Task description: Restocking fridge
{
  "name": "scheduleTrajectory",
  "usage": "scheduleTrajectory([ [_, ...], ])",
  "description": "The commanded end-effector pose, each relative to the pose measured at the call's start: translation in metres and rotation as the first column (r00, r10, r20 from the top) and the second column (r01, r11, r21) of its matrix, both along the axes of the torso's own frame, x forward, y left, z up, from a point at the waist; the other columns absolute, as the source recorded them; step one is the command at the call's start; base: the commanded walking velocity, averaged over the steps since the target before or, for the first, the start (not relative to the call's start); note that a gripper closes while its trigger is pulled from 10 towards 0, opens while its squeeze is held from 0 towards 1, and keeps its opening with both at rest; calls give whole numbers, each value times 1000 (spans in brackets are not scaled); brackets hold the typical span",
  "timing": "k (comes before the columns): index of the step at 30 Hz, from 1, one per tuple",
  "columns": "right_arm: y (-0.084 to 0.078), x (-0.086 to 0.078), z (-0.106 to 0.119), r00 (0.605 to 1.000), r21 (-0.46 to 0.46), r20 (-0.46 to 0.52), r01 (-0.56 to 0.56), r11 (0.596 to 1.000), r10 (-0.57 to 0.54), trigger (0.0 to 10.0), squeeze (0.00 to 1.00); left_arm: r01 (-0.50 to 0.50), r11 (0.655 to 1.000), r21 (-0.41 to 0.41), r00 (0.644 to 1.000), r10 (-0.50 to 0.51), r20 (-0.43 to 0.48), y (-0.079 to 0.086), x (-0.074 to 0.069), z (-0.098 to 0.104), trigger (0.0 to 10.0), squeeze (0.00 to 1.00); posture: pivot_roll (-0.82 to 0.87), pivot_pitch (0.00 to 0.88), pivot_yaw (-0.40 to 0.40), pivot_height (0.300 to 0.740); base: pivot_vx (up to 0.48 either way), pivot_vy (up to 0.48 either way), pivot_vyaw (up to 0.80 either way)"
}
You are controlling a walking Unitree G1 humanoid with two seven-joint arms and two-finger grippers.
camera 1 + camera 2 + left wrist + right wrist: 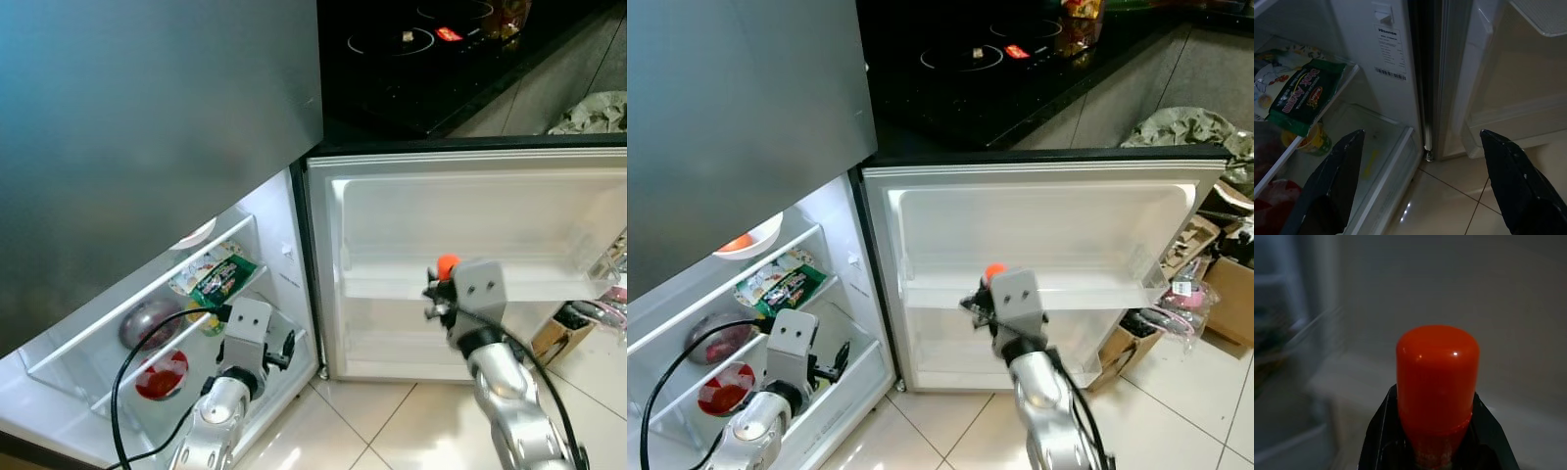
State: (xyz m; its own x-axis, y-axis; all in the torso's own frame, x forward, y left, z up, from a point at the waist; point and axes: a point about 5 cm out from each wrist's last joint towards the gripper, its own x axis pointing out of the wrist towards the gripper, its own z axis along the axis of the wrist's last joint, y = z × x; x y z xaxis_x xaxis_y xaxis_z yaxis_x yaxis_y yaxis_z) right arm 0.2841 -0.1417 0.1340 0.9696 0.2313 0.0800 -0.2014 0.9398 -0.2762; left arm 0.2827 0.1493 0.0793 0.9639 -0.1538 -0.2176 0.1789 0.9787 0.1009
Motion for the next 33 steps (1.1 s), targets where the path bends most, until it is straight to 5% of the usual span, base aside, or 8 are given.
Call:
scheduleTrajectory([
  [1,11,-8,14,996,6,28,-87,996,86,10000,0,-2,999,38,1000,2,-15,8,-4,-4,10000,0,-116,216,71,740,0,0,0],
  [7,25,-3,41,980,23,82,-185,982,183,10000,0,-3,999,36,1000,4,-17,7,-6,-5,10000,0,-121,223,79,740,0,0,0],
  [16,25,-3,41,980,23,82,-185,982,183,10000,0,-3,999,36,1000,4,-17,7,-6,-5,10000,0,-121,223,79,740,0,0,0],
  [17,29,4,50,976,25,102,-197,980,194,10000,0,-3,999,35,1000,4,-18,7,-6,-5,10000,0,-120,225,81,740,0,0,0],
  [19,47,54,56,977,41,92,-197,980,193,10000,0,-29,999,27,1000,30,-5,13,0,1,10000,0,-91,238,91,740,0,0,0],
  [21,56,67,58,976,55,81,-208,977,203,10000,0,-41,999,25,999,41,1,16,2,4,10000,0,-90,238,91,740,0,0,0],
  [29,81,84,89,961,67,122,-259,964,249,10000,0,-86,996,23,996,86,10,28,6,7,10000,0,-89,236,89,740,0,0,0],
  [33,83,88,81,962,17,81,-264,964,262,10000,0,-88,996,24,996,88,12,28,6,8,10000,0,-86,233,86,740,0,0,0],
])
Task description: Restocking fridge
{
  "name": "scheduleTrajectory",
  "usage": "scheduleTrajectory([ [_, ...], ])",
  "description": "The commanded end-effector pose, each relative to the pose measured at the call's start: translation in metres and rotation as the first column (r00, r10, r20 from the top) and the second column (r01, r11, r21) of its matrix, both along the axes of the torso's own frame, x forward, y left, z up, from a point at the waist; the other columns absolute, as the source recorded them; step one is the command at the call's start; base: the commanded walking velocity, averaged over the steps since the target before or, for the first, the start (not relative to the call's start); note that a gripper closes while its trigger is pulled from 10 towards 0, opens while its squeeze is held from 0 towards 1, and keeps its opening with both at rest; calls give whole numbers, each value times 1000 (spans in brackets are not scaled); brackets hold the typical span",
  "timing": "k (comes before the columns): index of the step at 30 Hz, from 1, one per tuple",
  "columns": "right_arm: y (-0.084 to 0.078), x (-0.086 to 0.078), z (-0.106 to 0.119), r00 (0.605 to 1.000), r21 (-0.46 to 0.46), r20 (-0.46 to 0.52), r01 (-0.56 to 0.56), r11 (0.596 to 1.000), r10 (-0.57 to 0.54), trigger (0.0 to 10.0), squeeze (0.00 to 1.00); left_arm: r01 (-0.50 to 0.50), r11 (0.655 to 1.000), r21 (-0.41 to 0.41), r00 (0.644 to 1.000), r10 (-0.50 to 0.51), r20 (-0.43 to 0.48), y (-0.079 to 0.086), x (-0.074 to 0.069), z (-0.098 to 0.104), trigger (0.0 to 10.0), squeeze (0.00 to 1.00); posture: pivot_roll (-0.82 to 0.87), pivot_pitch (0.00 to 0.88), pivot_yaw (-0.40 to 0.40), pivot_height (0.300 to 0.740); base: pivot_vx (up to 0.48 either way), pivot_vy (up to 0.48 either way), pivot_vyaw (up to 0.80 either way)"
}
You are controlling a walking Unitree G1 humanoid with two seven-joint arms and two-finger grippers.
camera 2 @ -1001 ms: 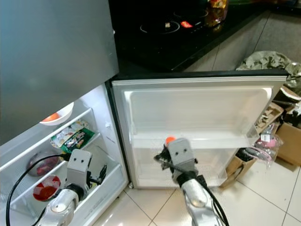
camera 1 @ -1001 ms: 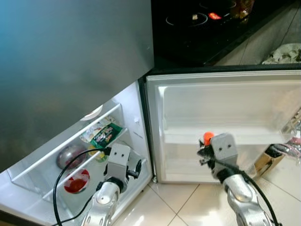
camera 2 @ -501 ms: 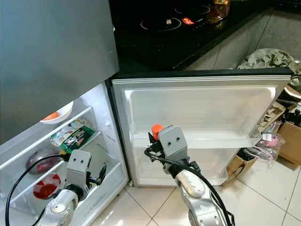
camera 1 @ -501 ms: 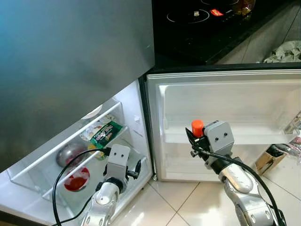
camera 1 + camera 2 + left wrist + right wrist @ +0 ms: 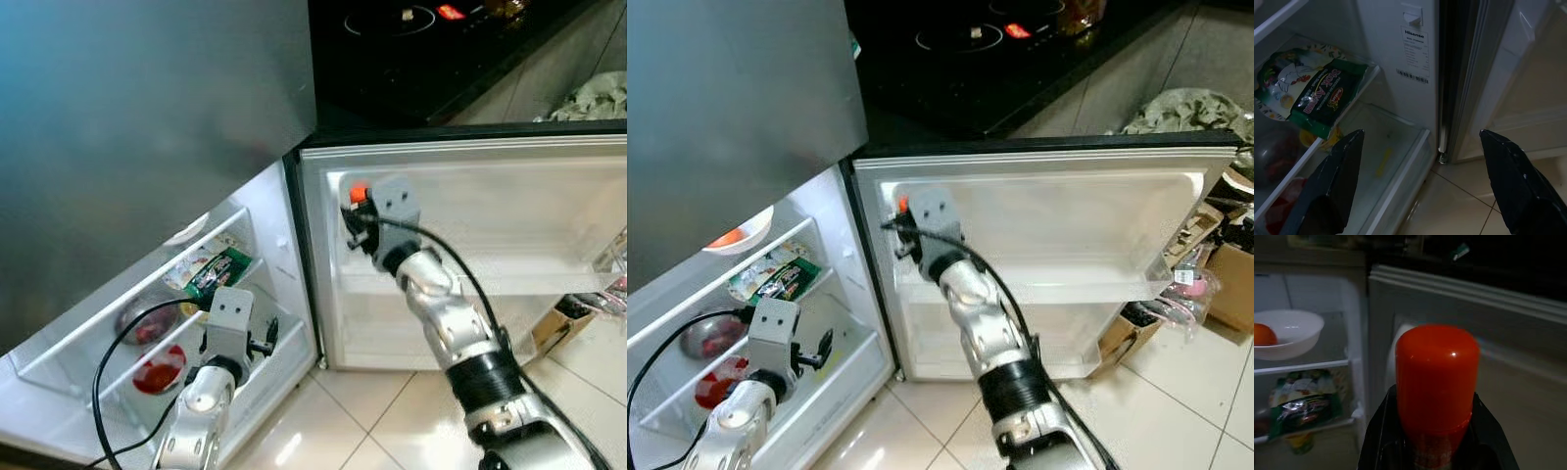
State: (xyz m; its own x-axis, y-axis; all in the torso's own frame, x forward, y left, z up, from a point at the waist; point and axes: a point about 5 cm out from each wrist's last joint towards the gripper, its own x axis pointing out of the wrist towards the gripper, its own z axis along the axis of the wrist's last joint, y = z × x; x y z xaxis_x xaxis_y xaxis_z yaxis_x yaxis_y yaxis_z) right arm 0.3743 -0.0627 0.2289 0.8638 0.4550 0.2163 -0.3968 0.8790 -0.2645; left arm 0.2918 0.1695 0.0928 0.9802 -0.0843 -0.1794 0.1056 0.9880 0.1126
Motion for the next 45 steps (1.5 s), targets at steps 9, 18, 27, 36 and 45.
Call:
scheduleTrajectory([
  [9,-21,9,-54,987,-28,-137,86,996,-89,10000,0,-28,999,19,999,28,-24,10,-4,-3,10000,0,-50,237,96,740,0,0,0],
  [18,-44,17,-52,972,34,-107,214,976,-209,10000,0,-36,998,47,999,36,-18,20,-9,4,10000,0,18,250,126,740,0,0,0],
  [27,-24,22,-43,985,88,-134,124,988,-112,10000,0,-41,998,55,999,42,-23,22,-14,4,10000,0,45,263,118,740,0,0,0],
  [36,3,16,-55,982,97,-186,47,994,-28,10000,0,-44,998,52,999,45,-30,19,-20,4,10000,0,64,272,103,740,0,0,0],
  [45,-6,17,-61,977,84,-197,102,991,-84,10000,0,-88,995,54,996,90,-24,28,-29,8,10000,0,98,288,90,740,0,0,0],
])
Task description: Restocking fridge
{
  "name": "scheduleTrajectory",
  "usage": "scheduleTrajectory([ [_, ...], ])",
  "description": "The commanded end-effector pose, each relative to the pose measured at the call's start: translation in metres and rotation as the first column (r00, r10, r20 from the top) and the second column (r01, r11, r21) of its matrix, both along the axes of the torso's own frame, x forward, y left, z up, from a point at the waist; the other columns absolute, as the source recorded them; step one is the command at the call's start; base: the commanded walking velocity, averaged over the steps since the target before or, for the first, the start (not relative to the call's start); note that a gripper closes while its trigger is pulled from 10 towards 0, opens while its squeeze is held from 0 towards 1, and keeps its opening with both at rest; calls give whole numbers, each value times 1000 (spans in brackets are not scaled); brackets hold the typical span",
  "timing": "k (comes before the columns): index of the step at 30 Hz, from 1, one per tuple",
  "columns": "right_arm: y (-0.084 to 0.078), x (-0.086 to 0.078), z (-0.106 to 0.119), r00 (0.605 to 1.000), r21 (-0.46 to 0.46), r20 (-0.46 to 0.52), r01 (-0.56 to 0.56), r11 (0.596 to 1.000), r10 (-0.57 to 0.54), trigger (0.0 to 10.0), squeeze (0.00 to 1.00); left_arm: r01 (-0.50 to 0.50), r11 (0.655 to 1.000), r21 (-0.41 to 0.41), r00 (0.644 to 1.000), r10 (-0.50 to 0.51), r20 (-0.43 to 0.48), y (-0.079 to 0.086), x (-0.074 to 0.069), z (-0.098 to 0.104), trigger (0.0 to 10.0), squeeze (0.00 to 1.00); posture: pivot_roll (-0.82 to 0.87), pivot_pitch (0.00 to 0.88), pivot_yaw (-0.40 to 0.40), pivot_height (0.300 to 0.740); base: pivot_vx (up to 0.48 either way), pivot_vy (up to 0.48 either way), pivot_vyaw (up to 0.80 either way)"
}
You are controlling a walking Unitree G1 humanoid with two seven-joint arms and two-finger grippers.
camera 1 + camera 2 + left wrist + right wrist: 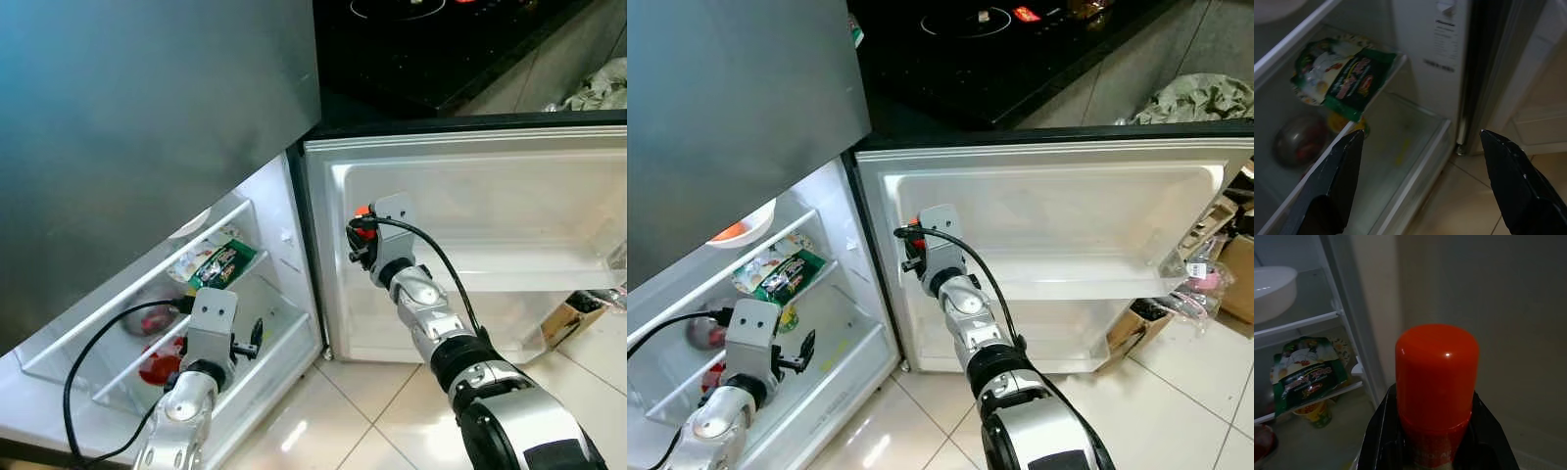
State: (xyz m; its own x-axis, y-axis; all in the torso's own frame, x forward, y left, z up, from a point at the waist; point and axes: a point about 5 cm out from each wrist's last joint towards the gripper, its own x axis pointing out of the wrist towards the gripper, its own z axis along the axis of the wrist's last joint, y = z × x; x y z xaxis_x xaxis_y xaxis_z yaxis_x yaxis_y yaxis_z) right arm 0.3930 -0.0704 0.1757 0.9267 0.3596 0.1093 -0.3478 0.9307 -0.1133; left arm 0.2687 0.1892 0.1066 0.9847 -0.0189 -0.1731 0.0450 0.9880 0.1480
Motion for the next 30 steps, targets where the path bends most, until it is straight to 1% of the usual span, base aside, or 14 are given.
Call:
scheduleTrajectory([
  [1,0,-1,-8,999,-1,-33,5,1000,-5,10000,0,-30,999,19,999,31,-38,9,-7,-6,10000,0,100,291,90,740,0,0,0],
  [2,0,-1,-8,999,-1,-33,5,1000,-5,10000,0,-30,999,19,999,31,-38,9,-7,-6,10000,0,100,291,90,740,0,0,0],
  [3,-2,-1,-8,999,8,-40,4,1000,-4,10000,592,-30,999,19,999,31,-44,8,-9,-7,10000,0,98,293,87,740,0,0,0],
  [4,-2,-1,-8,999,8,-40,4,1000,-4,10000,592,-30,999,19,999,31,-44,8,-9,-7,10000,0,98,293,87,740,0,0,0],
  [5,-3,0,-8,999,11,-41,4,1000,-4,10000,1000,-30,999,18,998,31,-45,8,-9,-7,10000,0,98,293,87,740,0,0,0],
  [15,-12,3,1,1000,27,-4,27,999,-27,10000,1000,-22,1000,6,999,23,-49,2,-5,-9,10000,0,63,282,87,740,0,0,0],
  [16,-14,3,3,999,40,9,35,999,-35,10000,659,-21,1000,4,999,21,-49,1,-5,-9,10000,0,59,279,87,740,0,0,0],
  [18,-16,3,5,999,54,20,42,998,-43,10000,659,-20,1000,1,999,20,-50,0,-4,-9,10000,0,53,277,87,740,0,0,0],
  [19,-19,3,7,998,65,41,49,997,-52,10000,0,-17,1000,-2,999,16,-50,-1,-3,-9,10000,0,41,271,89,740,0,0,0],
  [21,-23,2,10,996,69,70,56,996,-61,10000,0,-9,1000,-7,999,9,-51,-3,-3,-10,10000,0,39,270,89,740,0,0,0],
  [25,-36,-7,19,982,119,169,64,991,-84,10000,0,82,996,-42,995,-84,-55,-12,-5,-9,10000,0,15,262,92,740,0,0,0],
  [26,-36,-7,19,982,119,169,64,991,-84,10000,0,82,996,-42,995,-84,-55,-12,-5,-9,10000,0,15,262,92,740,0,0,0],
  [27,-40,-19,23,979,175,190,35,984,-68,10000,0,153,986,-67,986,-157,-55,-16,-9,-6,10000,0,2,256,96,740,0,0,0],
  [30,-41,-26,24,981,198,190,3,980,-42,10000,0,189,979,-81,980,-194,-53,-17,-11,-4,10000,0,-2,255,97,740,0,0,0],
])
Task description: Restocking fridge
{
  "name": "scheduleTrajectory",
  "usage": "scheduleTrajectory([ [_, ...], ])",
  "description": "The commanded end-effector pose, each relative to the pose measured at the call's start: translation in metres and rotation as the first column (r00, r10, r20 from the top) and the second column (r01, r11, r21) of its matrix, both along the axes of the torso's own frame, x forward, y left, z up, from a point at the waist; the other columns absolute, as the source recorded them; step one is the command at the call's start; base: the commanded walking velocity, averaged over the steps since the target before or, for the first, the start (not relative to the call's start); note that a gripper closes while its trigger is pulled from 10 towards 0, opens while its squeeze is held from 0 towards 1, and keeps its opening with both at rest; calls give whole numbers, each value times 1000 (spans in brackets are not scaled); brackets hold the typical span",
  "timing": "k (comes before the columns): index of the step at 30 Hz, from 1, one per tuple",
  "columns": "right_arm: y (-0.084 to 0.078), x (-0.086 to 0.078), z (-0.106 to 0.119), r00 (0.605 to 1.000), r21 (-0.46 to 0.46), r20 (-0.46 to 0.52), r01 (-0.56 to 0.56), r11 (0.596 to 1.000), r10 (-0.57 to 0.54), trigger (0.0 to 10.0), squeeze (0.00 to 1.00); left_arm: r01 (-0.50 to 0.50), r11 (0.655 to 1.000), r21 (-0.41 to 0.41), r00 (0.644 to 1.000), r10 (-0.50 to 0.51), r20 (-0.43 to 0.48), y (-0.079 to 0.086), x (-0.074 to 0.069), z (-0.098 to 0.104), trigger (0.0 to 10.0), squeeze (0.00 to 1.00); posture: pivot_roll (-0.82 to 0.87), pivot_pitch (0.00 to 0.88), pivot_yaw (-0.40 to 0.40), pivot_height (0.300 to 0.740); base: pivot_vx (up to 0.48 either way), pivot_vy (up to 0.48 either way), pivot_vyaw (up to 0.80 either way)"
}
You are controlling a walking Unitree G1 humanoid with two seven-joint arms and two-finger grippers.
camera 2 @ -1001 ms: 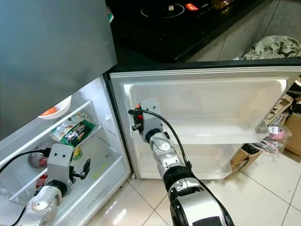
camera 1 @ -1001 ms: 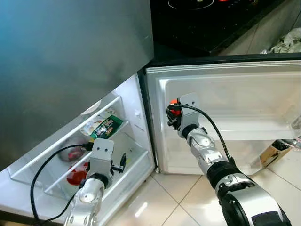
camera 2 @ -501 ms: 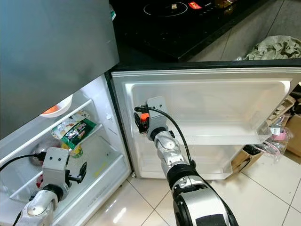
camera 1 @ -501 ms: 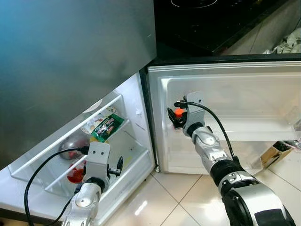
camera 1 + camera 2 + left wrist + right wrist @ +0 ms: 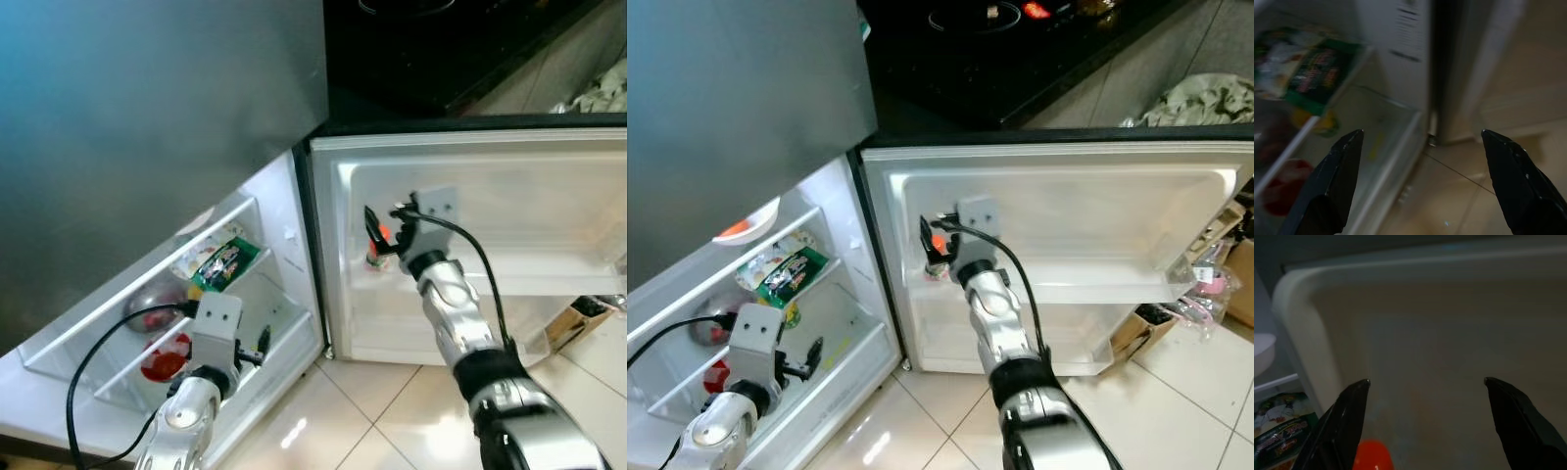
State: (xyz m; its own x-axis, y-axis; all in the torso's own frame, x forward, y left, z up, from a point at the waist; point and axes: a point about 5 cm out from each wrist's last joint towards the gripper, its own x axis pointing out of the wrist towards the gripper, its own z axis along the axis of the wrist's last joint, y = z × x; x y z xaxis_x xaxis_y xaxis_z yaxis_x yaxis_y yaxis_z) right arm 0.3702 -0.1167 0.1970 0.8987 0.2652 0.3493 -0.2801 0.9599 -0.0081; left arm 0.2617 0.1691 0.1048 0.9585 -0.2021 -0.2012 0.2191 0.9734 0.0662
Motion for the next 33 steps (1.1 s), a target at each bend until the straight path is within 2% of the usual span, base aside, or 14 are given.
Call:
scheduleTrajectory([
  [1,6,-11,3,997,16,5,-72,997,72,10000,0,57,998,-15,998,-58,-22,1,-6,1,10000,0,-6,253,97,740,0,0,0],
  [5,5,-23,3,993,-7,16,-113,994,113,10000,0,115,993,-37,993,-116,-21,-2,-10,5,10000,0,-8,250,96,740,0,0,0],
  [8,-6,-35,8,993,-14,33,-109,994,110,10000,0,199,979,-52,980,-200,-14,-5,-14,12,10000,0,-19,242,94,740,0,0,0],
  [10,-24,-43,21,995,-39,65,-73,997,75,10000,0,291,956,-43,957,-291,-3,-11,-18,17,10000,0,-37,231,95,740,0,0,0],
  [11,-24,-43,21,995,-39,65,-73,997,75,10000,0,291,956,-43,957,-291,-3,-11,-18,17,10000,0,-37,231,95,740,0,0,0],
  [13,-45,-45,29,996,-99,91,8,995,1,10000,0,359,933,-23,933,-359,5,-19,-21,21,10000,0,-44,224,97,740,0,0,0],
  [16,-78,-42,21,989,-180,69,142,973,-131,10000,0,393,919,-24,919,-393,18,-27,-21,23,10000,0,-52,218,98,740,0,0,0],
  [20,-86,-43,17,986,-212,54,163,963,-155,10000,0,399,916,-31,917,-399,25,-30,-19,25,10000,0,-55,217,96,740,0,0,0],
  [22,-93,-44,11,984,-272,42,180,945,-175,10000,0,415,909,-33,910,-414,30,-34,-18,27,10000,0,-59,217,96,740,0,0,0],
  [24,-114,-48,-7,967,-369,-1,236,899,-254,10000,0,478,878,-21,878,-477,40,-49,-17,30,10000,0,-77,218,104,740,0,0,0],
  [25,-114,-48,-7,967,-369,-1,236,899,-254,10000,0,478,878,-21,878,-477,40,-49,-17,30,10000,0,-77,218,104,740,0,0,0],
  [28,-140,-57,-33,937,-453,-86,265,851,-337,10000,0,518,855,-8,855,-518,41,-60,-13,31,10000,0,-87,222,112,740,0,0,0],
  [32,-145,-60,-43,942,-558,-120,197,806,-313,10000,0,528,849,-5,849,-528,34,-58,-13,31,10000,0,-87,224,112,740,0,0,0],
  [33,-145,-59,-46,952,-636,-121,142,759,-280,10000,0,518,855,6,855,-518,18,-52,-14,28,10000,0,-87,227,112,740,0,0,0],
])
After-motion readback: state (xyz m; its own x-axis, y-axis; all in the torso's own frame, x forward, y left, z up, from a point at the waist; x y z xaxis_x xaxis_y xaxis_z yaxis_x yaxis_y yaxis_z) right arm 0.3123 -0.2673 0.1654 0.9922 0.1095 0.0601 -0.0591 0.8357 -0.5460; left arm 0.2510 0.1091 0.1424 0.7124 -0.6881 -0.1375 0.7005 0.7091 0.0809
